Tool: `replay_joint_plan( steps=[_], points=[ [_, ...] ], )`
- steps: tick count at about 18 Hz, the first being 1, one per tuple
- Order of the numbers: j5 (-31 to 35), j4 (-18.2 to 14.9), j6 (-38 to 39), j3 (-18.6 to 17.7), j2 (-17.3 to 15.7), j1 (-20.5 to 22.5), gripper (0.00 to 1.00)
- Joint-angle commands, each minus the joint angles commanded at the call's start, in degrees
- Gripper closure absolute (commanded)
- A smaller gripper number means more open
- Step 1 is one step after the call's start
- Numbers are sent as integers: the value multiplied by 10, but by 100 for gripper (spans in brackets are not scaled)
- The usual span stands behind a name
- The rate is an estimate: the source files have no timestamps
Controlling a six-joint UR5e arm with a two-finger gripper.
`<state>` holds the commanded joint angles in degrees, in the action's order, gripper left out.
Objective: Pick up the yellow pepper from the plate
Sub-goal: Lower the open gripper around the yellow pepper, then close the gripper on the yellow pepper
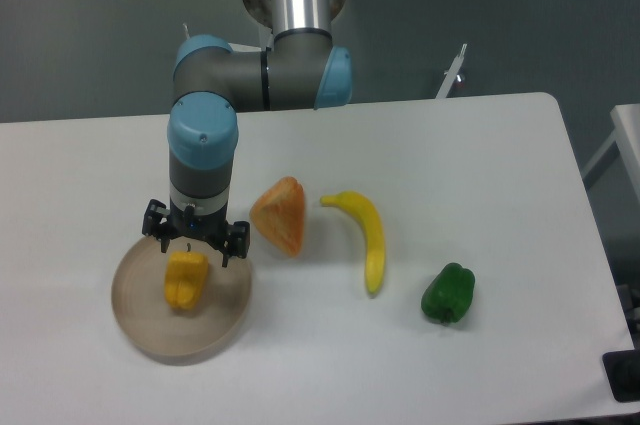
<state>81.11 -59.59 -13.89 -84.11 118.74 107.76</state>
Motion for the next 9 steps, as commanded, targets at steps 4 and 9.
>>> replay_joint_plan(
  steps=[4, 9],
  points=[
    [9, 5, 1, -2, 6, -7, 0],
    [18, 14, 0, -11, 14, -10, 0]
  ],
)
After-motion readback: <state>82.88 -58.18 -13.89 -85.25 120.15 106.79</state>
